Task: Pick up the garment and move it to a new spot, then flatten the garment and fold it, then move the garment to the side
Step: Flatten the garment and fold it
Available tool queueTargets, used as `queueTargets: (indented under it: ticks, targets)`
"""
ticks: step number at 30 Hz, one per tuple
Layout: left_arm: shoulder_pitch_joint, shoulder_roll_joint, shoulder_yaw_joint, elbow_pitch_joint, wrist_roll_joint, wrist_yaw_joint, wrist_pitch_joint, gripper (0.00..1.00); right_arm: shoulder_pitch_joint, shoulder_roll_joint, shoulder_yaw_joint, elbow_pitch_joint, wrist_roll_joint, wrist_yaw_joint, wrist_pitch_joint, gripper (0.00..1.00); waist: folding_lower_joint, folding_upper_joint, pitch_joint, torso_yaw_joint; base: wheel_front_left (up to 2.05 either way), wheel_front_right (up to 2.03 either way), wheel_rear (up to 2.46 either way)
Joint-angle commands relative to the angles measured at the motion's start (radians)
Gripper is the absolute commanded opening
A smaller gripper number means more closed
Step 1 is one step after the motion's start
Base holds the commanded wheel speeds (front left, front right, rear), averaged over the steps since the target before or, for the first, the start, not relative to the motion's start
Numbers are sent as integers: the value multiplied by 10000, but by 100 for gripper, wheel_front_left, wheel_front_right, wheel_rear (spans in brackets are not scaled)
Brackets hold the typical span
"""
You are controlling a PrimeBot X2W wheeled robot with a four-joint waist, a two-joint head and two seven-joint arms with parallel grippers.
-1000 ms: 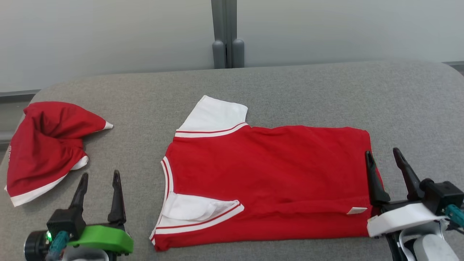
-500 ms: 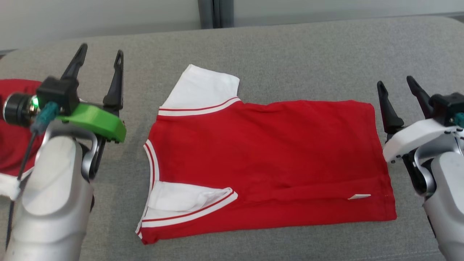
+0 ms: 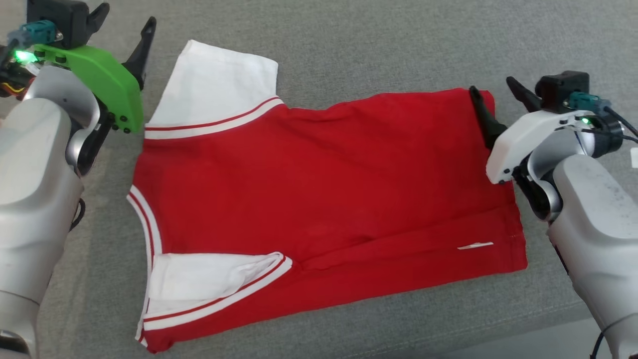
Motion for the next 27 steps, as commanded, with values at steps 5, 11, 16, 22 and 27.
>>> queueTargets:
  ticks: [5, 11, 16, 22, 27]
  targets:
    - [-503, 319, -963, 718, -812, 12, 403, 100, -741, 226, 768, 585, 589, -17, -111, 100, -2, 0, 864, -857, 0, 0, 0]
    - [-880, 476, -1737, 1228, -1482, 11, 391, 100, -1341, 358, 1602, 1085, 1232, -15, -258, 100, -2, 0, 1083, -1088, 0, 0, 0]
    - [-1191, 570, -2278, 1686, -1931, 11, 320, 100, -1706, 529, 2302, 1397, 1712, -15, -447, 100, -2, 0, 1227, -1266, 0, 0, 0]
    - [-1369, 464, -2784, 2177, -2280, 11, 301, 100, -1961, 590, 3080, 1646, 2281, -15, -456, 100, -2, 0, 1313, -1426, 0, 0, 0]
    - [-1329, 280, -3169, 2313, -2669, 11, 167, 0, -1953, 405, 3690, 1530, 2931, -7, -92, 22, -2, 0, 1241, -1384, 0, 0, 0]
